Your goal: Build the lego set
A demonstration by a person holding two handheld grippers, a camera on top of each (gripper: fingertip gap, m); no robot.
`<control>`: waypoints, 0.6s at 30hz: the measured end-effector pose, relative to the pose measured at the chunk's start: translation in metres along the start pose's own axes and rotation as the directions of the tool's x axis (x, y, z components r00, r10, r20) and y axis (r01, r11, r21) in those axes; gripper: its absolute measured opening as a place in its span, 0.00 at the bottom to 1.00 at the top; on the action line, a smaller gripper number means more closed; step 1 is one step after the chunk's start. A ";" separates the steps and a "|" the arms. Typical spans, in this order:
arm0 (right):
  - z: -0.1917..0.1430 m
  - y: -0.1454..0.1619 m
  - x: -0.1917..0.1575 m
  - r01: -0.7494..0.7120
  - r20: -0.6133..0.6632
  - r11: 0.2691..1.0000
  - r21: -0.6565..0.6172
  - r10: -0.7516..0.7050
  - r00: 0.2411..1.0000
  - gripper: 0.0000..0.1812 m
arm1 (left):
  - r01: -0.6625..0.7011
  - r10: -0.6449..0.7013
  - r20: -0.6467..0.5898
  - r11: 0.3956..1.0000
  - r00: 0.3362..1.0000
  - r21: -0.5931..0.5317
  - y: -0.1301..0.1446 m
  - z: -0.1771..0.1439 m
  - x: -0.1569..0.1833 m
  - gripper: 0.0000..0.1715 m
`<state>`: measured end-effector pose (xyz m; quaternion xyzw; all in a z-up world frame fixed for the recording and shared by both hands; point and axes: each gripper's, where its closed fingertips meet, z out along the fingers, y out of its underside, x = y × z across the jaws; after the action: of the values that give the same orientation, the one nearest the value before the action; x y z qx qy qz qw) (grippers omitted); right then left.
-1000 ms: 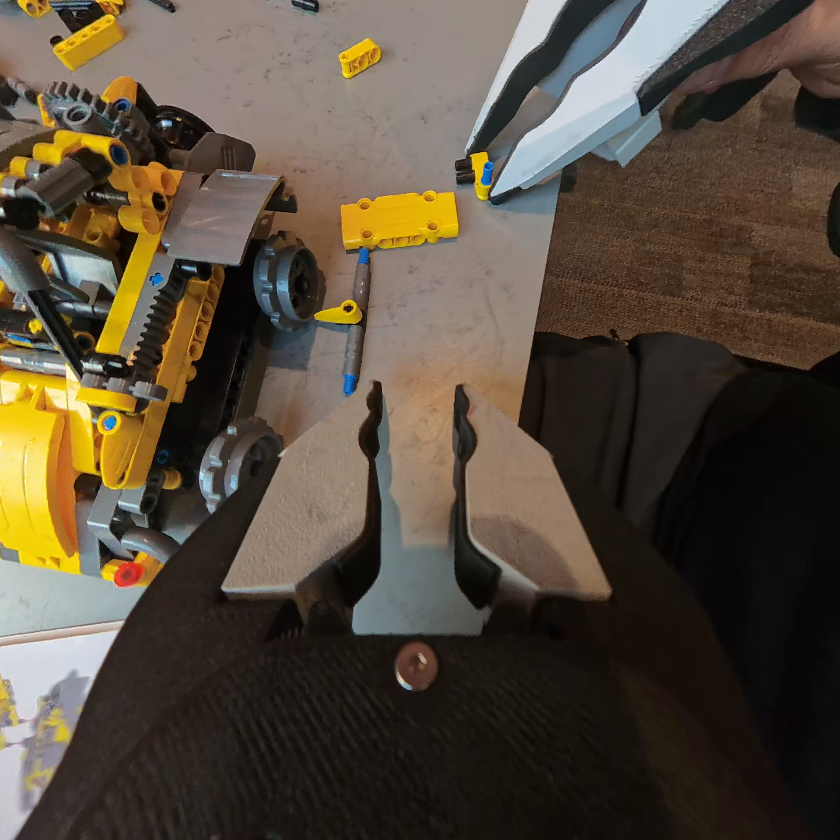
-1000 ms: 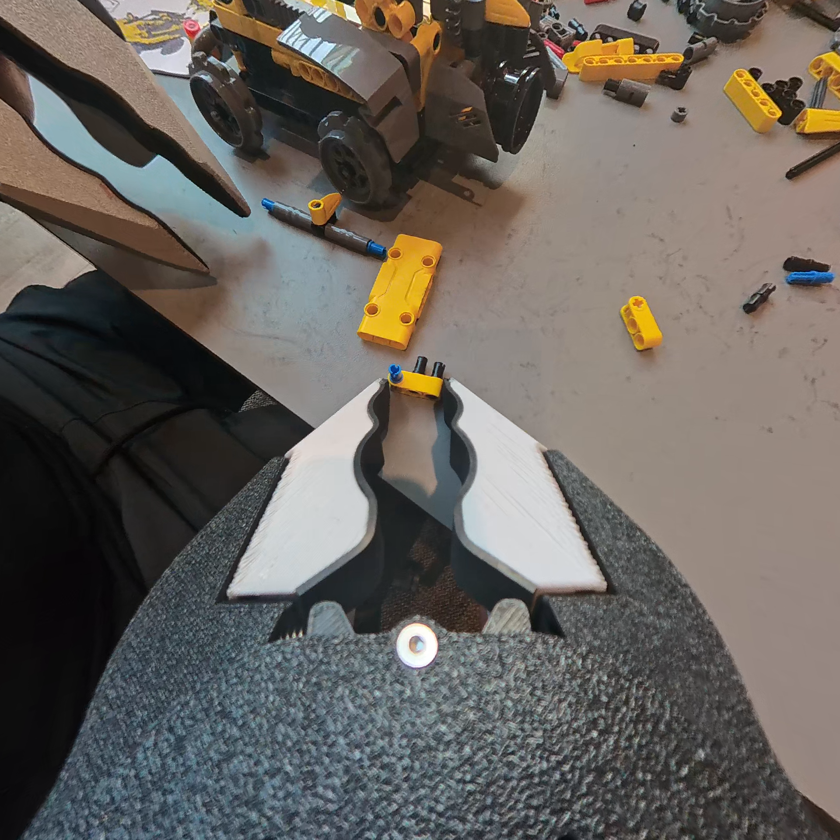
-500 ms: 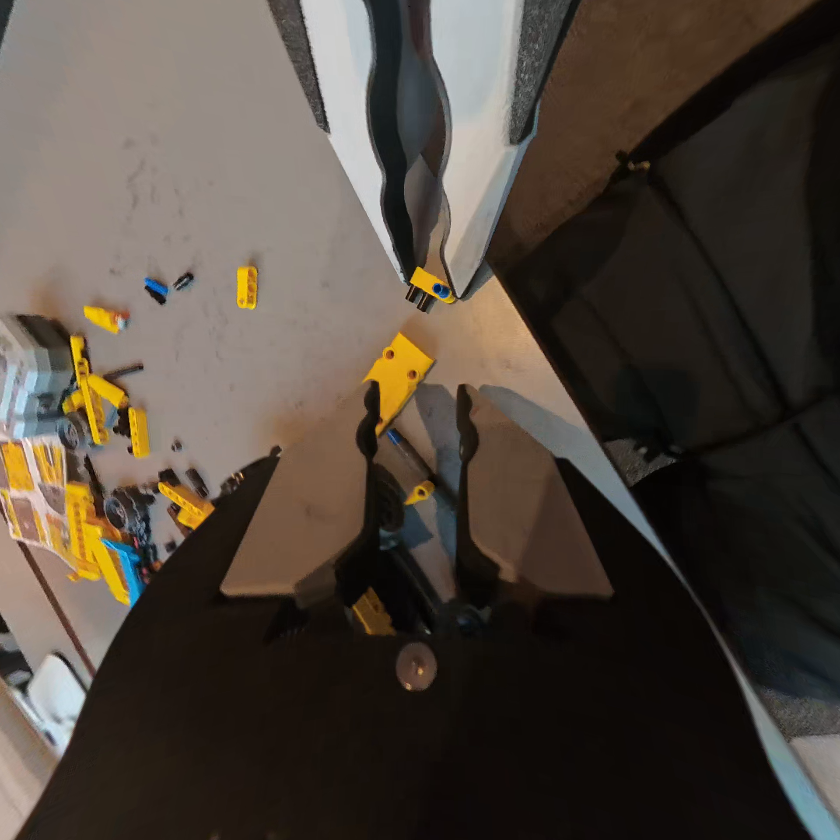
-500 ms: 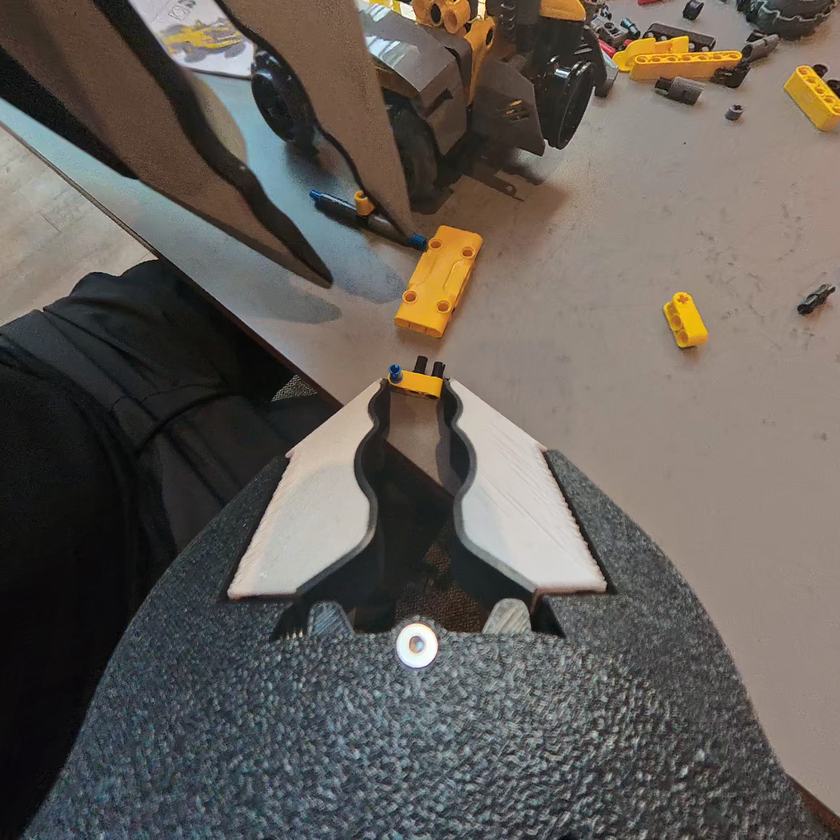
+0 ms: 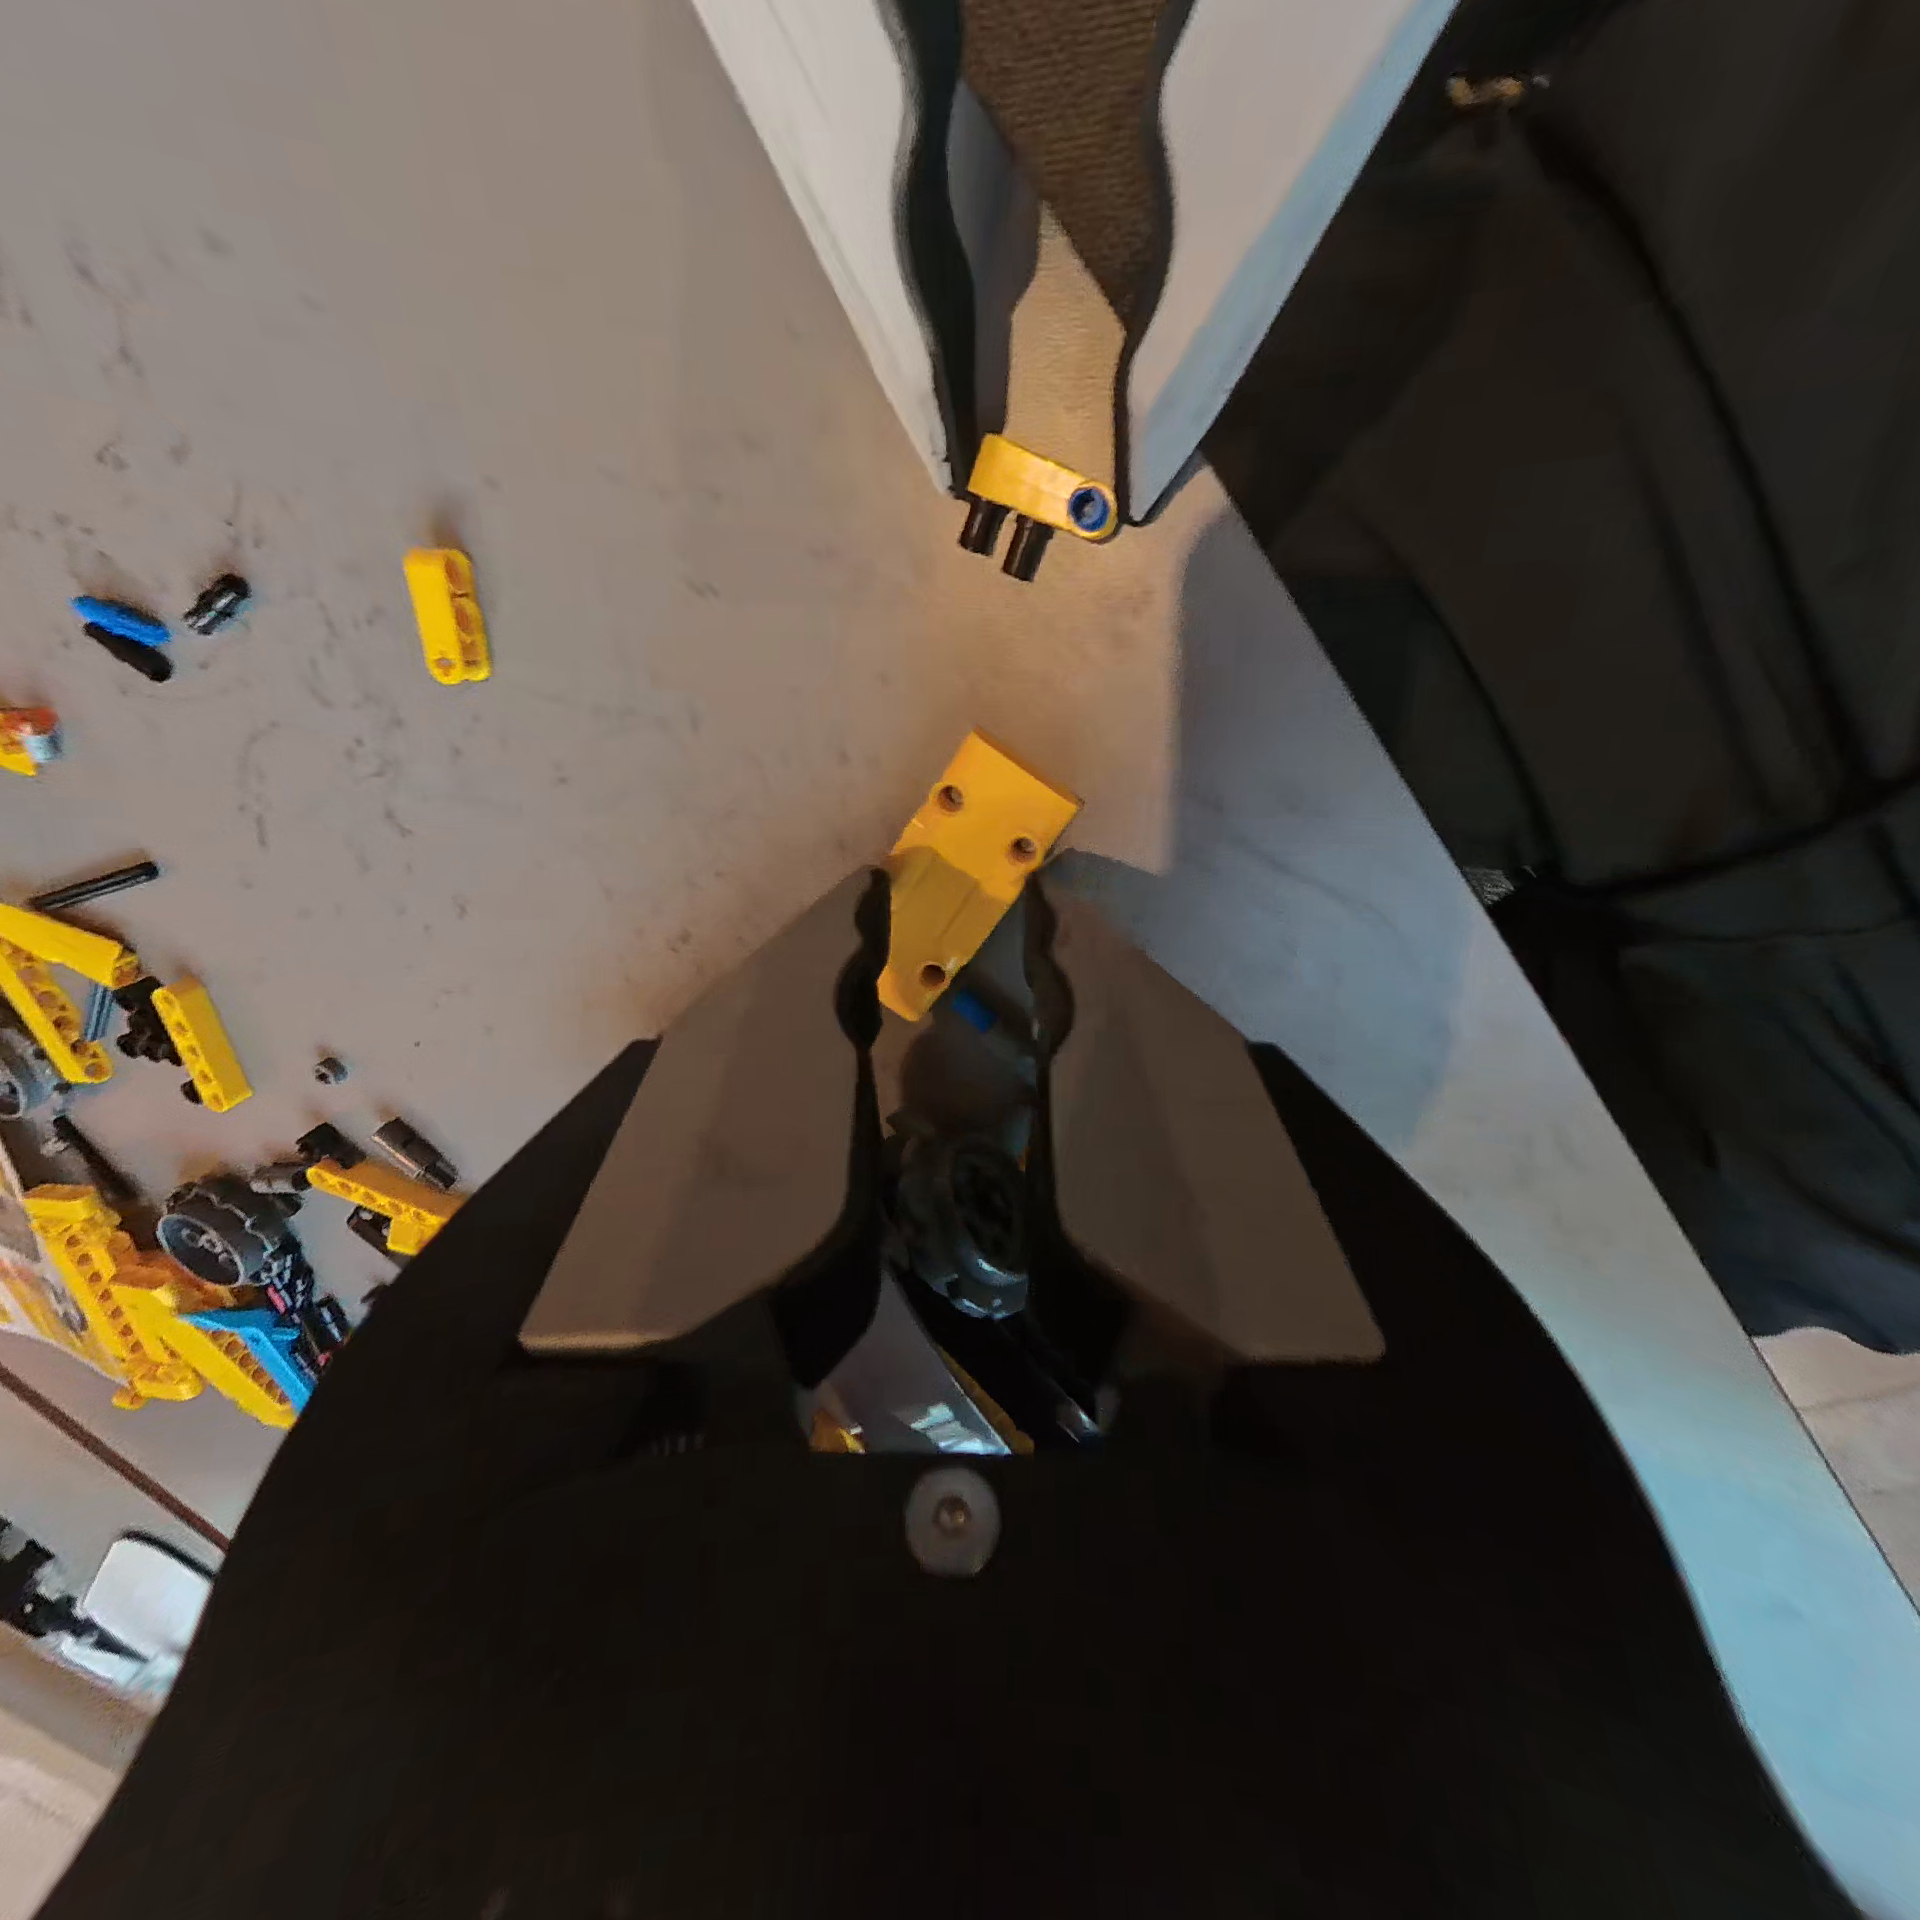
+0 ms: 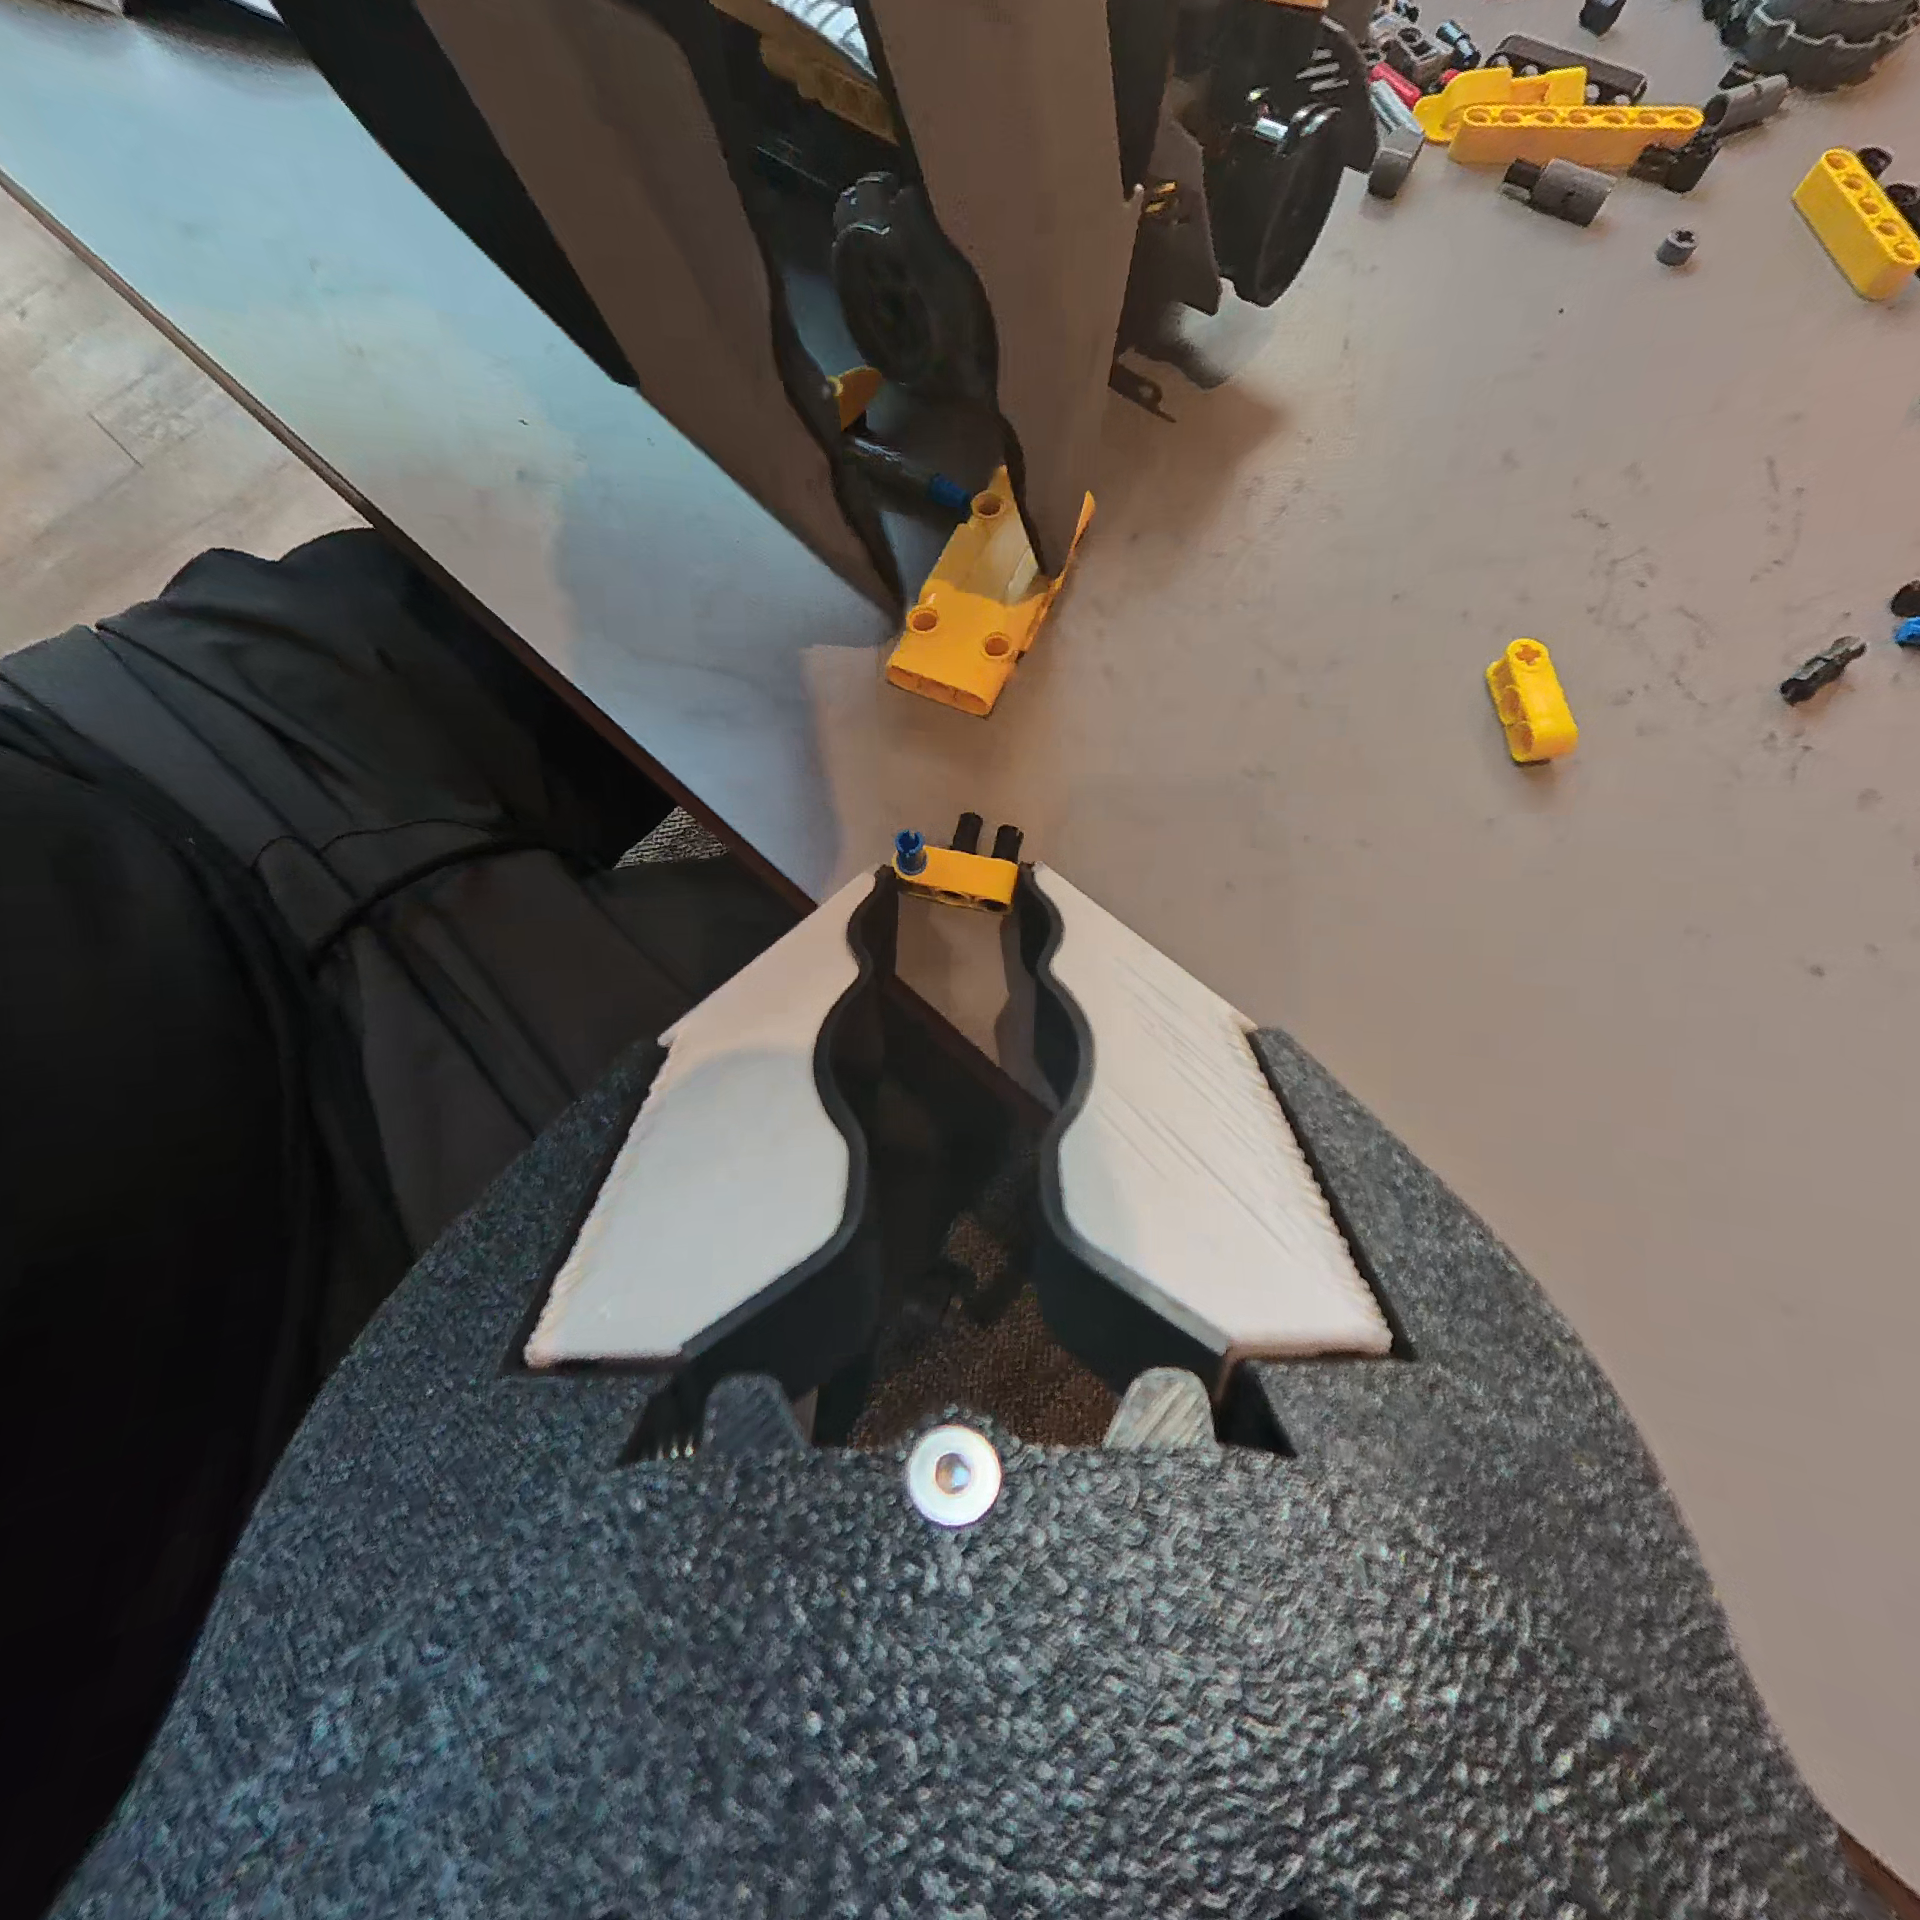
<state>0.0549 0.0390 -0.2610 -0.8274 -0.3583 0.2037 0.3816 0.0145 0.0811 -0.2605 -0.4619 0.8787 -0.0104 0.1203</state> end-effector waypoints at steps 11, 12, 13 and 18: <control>-0.010 0.006 0.008 0.037 0.021 0.999 -0.011 -0.037 0.999 0.13 | 0.330 -0.334 0.124 0.942 0.934 0.051 -0.016 0.001 0.001 0.07; -0.009 0.003 0.007 0.053 0.031 0.999 -0.004 -0.053 0.998 0.13 | 0.347 -0.350 0.116 0.937 0.930 0.043 -0.015 0.000 0.006 0.09; -0.009 0.001 0.006 0.072 0.039 0.997 -0.002 -0.072 0.997 0.13 | 0.365 -0.367 0.111 0.930 0.924 0.039 -0.014 -0.002 0.009 0.11; -0.007 -0.005 0.001 0.183 0.080 0.983 -0.020 -0.181 0.980 0.13 | 0.324 -0.335 0.069 0.936 0.940 0.135 -0.022 -0.016 0.006 0.18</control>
<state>0.0577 0.0385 -0.2523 -0.7878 -0.4497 0.1950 0.3729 0.0251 0.0618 -0.2432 -0.5944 0.7802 -0.0628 0.1844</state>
